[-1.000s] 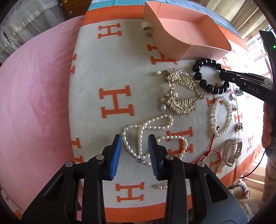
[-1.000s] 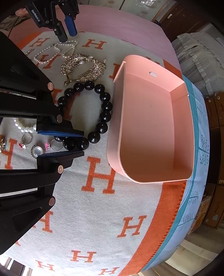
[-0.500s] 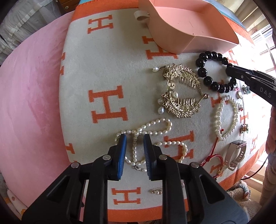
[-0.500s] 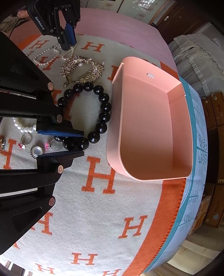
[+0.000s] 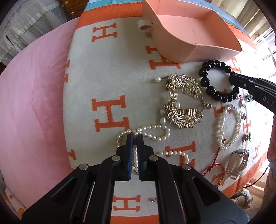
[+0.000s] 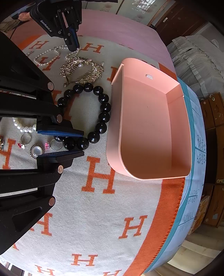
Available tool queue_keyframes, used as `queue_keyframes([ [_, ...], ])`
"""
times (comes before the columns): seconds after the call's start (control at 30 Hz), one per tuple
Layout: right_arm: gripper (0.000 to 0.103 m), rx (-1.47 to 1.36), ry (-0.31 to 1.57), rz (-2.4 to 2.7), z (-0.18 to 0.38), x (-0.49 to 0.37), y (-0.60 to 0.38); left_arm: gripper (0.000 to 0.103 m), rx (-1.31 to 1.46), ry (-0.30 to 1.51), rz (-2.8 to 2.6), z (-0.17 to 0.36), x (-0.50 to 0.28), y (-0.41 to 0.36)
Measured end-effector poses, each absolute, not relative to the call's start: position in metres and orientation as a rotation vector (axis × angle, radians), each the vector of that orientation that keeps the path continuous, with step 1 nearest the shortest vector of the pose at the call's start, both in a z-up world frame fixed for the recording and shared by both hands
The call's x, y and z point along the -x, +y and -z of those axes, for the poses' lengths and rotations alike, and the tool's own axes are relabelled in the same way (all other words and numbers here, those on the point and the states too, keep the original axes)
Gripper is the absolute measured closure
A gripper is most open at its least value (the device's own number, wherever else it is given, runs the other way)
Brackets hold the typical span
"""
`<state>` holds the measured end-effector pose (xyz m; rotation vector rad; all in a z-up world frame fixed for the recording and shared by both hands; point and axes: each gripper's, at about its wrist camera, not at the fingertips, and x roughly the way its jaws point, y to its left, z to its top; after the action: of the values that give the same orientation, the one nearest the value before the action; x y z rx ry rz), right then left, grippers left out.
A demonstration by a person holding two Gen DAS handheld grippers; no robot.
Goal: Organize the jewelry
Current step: 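Lift both held pieces and release them into the pink tray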
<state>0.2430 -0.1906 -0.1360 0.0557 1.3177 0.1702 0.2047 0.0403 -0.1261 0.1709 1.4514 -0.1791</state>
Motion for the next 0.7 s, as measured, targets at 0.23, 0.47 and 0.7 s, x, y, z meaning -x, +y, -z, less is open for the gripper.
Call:
queue_keyframes([
  [0.23, 0.088, -0.112, 1.328, -0.181, 0.126, -0.236, -0.196, 0.100, -0.040, 1.353, 0.165, 0.074, -0.198, 0.059],
  [0.47, 0.088, -0.141, 1.227, -0.224, 0.069, -0.223, -0.197, 0.100, 0.047, 1.197, 0.193, 0.001, -0.191, 0.079],
  [0.7, 0.088, -0.137, 1.098, -0.239, 0.002, -0.223, -0.191, 0.100, 0.080, 1.044, 0.225, -0.088, -0.191, 0.070],
])
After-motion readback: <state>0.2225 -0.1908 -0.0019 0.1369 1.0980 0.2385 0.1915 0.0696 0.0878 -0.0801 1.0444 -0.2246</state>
